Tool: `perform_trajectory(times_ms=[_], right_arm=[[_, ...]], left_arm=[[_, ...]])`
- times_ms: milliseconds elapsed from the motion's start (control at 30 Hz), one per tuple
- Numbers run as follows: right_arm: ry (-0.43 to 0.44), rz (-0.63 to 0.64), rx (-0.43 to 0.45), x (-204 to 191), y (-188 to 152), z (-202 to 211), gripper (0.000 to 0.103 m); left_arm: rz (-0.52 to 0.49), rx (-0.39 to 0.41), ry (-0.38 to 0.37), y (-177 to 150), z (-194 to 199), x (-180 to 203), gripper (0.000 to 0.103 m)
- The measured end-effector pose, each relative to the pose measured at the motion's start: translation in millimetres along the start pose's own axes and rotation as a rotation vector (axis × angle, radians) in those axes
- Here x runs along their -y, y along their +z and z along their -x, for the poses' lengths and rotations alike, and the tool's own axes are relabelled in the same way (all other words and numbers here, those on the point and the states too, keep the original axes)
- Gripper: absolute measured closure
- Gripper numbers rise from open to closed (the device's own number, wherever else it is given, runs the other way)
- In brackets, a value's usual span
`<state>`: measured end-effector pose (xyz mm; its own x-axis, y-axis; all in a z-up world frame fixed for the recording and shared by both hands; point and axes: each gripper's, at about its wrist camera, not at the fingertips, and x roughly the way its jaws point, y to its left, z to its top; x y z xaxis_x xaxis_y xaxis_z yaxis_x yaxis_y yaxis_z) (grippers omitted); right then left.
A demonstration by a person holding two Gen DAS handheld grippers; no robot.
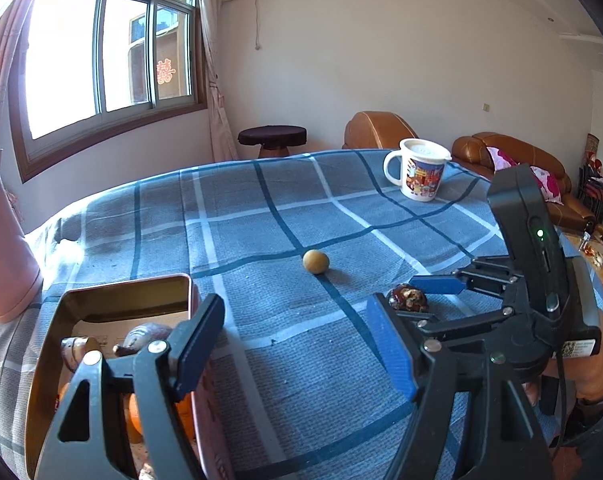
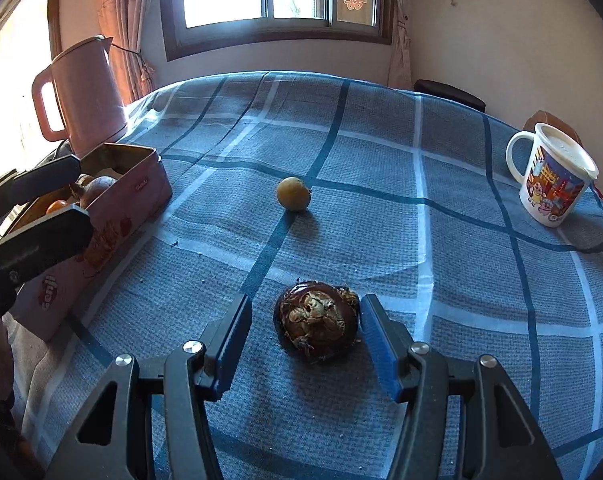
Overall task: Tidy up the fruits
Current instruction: 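Grasp the foil-wrapped chocolate ball with the right tool while the left grasps the small brown fruit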
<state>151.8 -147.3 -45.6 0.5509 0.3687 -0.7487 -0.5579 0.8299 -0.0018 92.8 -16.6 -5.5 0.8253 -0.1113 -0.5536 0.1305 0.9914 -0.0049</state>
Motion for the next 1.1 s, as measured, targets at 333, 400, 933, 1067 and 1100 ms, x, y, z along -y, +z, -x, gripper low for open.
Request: perform_trajectory(times_ms=[333, 400, 933, 1067, 1100], right_arm=[[-0.087, -0.075, 0.031, 33, 3, 4, 0.058], [-0.096, -0.099, 0.036, 43, 3, 4, 0.058], [-0.043, -0.177, 0.084, 63, 0, 14, 0.058], [-0.040, -0.159, 0.069, 60, 1, 10, 0.058], [-0.038, -0.158, 0.066, 60, 1, 10, 0.058]], left_arm=[[0.030, -0.103, -0.044, 24, -53, 20, 0.027], [0.046, -0.124, -0.039, 28, -65, 20, 0.027], [0.067, -0.257, -0.017, 41, -134, 23, 0.054], [0.069, -0.277, -0.022, 38, -144, 21, 0.055], [0.073, -0.287, -0.021, 37, -148, 19, 0.055]])
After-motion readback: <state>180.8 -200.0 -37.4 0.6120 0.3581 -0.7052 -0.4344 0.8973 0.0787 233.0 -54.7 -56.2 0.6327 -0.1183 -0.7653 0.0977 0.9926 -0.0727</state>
